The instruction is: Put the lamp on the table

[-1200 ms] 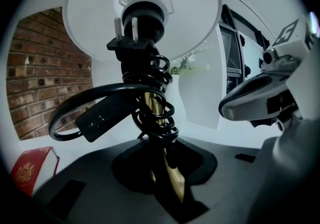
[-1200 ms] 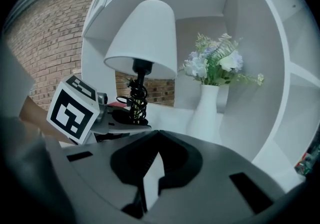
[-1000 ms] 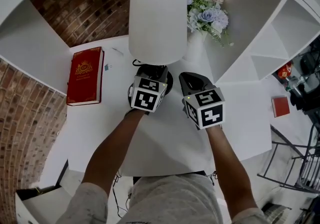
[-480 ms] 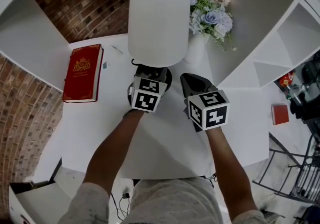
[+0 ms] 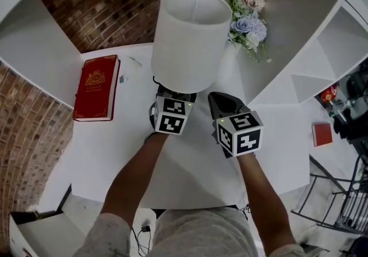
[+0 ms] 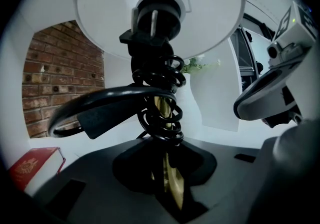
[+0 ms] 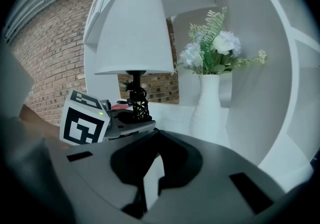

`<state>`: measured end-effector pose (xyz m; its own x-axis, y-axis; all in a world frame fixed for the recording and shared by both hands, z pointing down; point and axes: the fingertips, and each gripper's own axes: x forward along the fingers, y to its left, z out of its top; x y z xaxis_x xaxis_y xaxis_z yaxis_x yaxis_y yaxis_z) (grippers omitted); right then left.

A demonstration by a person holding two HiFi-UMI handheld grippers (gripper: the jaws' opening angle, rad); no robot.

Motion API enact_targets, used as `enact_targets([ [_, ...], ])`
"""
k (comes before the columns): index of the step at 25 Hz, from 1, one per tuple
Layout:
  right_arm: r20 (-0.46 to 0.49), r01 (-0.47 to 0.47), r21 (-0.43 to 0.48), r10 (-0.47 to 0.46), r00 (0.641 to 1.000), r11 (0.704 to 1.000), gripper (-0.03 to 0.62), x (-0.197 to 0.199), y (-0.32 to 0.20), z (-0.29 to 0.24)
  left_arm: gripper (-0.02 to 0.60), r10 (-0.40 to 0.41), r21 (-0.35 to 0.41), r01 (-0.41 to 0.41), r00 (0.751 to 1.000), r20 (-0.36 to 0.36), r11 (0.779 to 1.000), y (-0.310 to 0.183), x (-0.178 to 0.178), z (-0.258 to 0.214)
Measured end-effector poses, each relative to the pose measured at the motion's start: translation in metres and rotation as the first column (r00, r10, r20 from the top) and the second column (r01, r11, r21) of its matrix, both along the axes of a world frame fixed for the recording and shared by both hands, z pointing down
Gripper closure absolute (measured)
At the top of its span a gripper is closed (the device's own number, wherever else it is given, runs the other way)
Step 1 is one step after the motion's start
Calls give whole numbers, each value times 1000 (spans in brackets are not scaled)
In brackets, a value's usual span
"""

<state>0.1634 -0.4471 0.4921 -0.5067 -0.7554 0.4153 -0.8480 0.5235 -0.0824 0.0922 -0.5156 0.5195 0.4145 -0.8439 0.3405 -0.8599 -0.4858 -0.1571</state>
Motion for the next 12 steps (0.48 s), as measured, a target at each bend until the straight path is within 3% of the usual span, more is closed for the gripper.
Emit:
enact_targets([
  [12, 4, -15, -2, 15, 1000, 1000, 589, 3, 2, 0, 497, -30, -12, 29, 998, -57, 1000, 2, -5, 7],
])
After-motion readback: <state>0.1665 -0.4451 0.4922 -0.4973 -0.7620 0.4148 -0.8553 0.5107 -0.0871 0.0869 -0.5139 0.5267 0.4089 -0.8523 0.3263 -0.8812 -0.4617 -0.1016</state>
